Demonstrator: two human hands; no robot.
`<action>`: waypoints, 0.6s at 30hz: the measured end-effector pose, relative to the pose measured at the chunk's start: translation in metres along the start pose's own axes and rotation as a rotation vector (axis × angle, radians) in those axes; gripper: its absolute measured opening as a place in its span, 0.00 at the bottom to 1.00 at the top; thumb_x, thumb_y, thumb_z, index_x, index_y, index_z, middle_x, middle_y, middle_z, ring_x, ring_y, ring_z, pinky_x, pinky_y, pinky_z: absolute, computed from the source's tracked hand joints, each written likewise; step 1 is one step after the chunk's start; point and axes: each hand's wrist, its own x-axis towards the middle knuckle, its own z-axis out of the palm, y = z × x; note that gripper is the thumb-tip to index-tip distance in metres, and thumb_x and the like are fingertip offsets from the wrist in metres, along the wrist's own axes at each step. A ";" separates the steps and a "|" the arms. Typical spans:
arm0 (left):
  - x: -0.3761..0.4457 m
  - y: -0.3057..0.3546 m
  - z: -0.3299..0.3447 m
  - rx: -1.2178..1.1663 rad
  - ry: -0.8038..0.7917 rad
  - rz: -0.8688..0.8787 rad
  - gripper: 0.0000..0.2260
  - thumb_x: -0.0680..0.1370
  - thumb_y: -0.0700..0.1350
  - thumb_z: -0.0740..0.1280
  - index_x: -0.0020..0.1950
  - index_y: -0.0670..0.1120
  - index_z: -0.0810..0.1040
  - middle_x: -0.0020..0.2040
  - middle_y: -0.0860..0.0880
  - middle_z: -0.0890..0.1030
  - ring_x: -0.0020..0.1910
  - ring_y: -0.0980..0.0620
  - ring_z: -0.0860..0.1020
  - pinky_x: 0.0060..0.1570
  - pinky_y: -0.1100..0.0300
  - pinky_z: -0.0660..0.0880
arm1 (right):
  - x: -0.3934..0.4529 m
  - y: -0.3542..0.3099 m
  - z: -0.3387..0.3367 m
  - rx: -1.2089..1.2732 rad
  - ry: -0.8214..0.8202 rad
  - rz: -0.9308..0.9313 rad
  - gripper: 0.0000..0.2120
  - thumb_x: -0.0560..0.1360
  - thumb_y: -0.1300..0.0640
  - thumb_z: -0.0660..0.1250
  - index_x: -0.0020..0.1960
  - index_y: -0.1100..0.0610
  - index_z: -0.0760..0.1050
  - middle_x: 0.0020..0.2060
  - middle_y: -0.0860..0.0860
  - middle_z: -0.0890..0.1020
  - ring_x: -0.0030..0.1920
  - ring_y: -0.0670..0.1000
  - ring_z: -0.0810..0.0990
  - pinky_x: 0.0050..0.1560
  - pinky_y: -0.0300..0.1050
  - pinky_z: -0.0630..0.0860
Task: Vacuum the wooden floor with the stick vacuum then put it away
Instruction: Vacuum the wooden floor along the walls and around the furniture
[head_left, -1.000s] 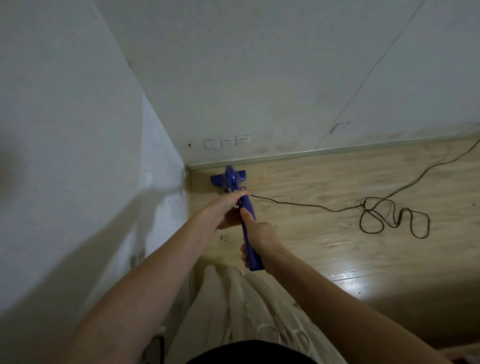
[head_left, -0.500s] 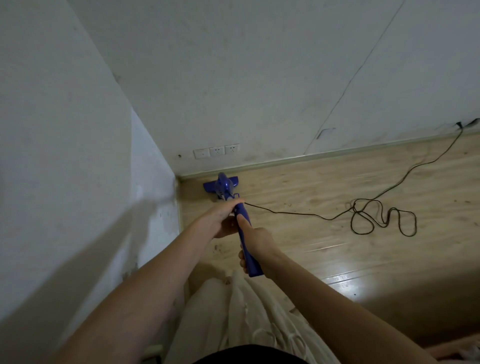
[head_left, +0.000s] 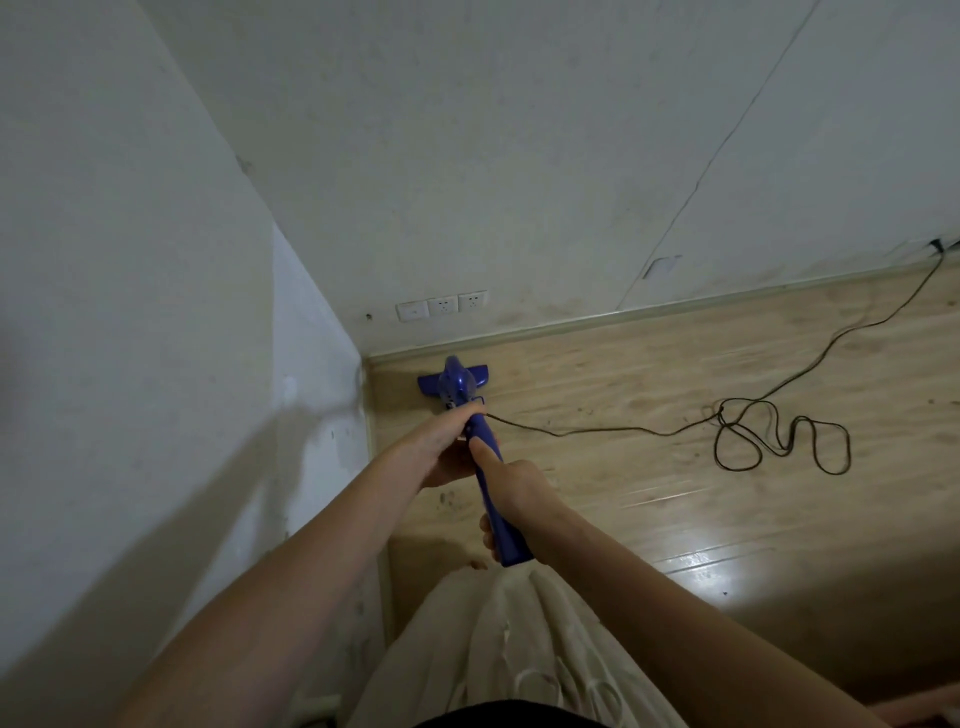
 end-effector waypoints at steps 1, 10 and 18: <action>-0.001 0.000 0.000 -0.012 -0.001 0.002 0.14 0.76 0.48 0.69 0.50 0.38 0.73 0.40 0.43 0.79 0.38 0.48 0.79 0.41 0.56 0.77 | 0.000 0.000 0.000 -0.007 0.000 0.005 0.24 0.79 0.37 0.57 0.48 0.59 0.70 0.34 0.55 0.77 0.29 0.50 0.75 0.26 0.41 0.74; 0.003 0.002 0.010 -0.112 0.039 0.021 0.12 0.76 0.45 0.70 0.54 0.41 0.73 0.42 0.44 0.78 0.39 0.51 0.79 0.36 0.58 0.77 | 0.011 -0.004 0.004 0.003 0.021 -0.013 0.26 0.79 0.37 0.56 0.50 0.62 0.72 0.32 0.55 0.76 0.27 0.51 0.74 0.27 0.42 0.73; -0.002 0.005 -0.009 -0.040 -0.014 0.007 0.17 0.73 0.48 0.72 0.54 0.39 0.73 0.39 0.43 0.79 0.31 0.50 0.80 0.30 0.61 0.78 | 0.002 -0.009 0.005 -0.026 -0.025 -0.024 0.24 0.79 0.37 0.58 0.52 0.60 0.70 0.34 0.55 0.77 0.28 0.50 0.76 0.25 0.39 0.73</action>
